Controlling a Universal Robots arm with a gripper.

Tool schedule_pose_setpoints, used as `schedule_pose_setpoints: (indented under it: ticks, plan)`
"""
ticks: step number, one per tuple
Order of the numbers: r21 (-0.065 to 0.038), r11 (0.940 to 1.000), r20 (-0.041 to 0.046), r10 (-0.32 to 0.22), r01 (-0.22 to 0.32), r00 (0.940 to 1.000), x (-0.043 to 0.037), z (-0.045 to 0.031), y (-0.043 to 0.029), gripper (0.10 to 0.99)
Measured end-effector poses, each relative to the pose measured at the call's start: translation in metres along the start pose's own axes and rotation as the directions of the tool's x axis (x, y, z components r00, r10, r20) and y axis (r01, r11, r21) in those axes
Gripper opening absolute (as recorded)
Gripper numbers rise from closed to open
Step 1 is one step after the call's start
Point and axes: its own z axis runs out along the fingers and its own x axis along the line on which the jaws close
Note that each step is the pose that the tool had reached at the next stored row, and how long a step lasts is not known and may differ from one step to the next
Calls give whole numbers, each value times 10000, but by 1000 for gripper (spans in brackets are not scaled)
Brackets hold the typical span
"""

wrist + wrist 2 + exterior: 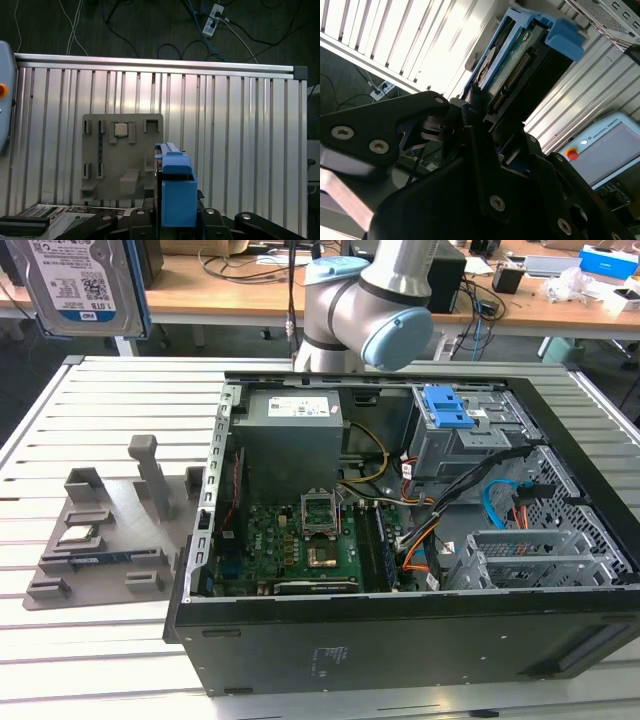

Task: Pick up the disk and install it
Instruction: 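Pick up the disk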

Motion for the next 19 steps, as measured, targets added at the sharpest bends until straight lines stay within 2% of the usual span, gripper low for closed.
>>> schedule_pose_setpoints:
  ticks: [6, 9, 16, 19]
  plan:
    - [0, 10000, 0, 1, -1, 10000, 8, -15, -210, 365]
    - [0, 10000, 1, 1, -1, 10000, 15, -26, -372, 365]
    - [1, 10000, 1, 1, -1, 10000, 25, -43, -610, 365]
    - [-1, 10000, 0, 0, 0, 10000, 30, -53, -736, 365]
